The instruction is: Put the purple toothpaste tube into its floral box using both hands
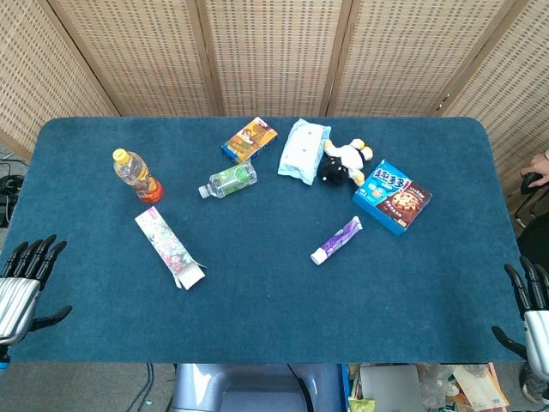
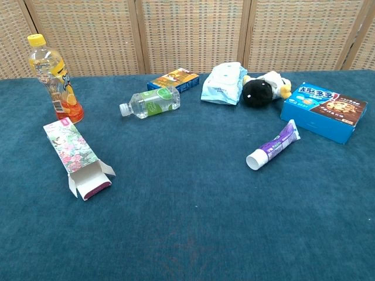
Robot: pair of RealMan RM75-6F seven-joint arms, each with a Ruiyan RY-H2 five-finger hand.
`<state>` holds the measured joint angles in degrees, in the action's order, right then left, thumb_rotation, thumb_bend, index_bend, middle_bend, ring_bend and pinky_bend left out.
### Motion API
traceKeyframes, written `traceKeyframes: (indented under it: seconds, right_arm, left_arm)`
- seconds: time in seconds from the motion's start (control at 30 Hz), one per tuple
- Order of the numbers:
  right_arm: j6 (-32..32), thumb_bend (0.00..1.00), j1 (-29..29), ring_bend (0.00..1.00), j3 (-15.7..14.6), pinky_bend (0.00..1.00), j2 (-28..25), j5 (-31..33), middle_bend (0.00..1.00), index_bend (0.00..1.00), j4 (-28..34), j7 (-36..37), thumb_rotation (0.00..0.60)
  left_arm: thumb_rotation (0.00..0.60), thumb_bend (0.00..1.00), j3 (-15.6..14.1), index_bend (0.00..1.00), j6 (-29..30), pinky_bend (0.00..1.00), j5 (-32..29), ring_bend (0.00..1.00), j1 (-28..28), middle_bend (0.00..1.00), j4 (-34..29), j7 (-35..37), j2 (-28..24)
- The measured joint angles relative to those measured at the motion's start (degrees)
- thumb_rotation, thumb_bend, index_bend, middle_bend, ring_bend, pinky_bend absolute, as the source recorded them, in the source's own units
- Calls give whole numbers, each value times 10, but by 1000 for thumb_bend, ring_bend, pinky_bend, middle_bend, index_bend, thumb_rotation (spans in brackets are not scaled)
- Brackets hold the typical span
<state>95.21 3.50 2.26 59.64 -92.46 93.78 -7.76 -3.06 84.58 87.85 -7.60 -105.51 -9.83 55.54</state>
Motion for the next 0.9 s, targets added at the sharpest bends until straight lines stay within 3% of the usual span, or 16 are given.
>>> traceKeyframes:
  seconds: [0.4,0.57,0.77,0.9]
  right_arm:
    - [-37,0,-39,0,8,0,4,-18,0,0,-13,13,600]
    - [-101,0,-100,0,17,0,0,-45,8,5,-18,24,600]
    - [-213,0,-206,1,30,1,14,-76,105,101,-40,54,600]
    - [-296,41,-282,34,39,65,48,-82,163,178,-80,76,600]
  left_arm:
    - [600,198,17,0,-15,0,-17,0,-4,0,3,2,4]
    - [600,198,27,0,-23,0,-32,0,-8,0,4,6,5]
    - [600,199,41,0,-36,0,-57,0,-14,0,7,9,6]
    - [600,198,50,0,-47,0,-78,0,-20,0,9,12,6]
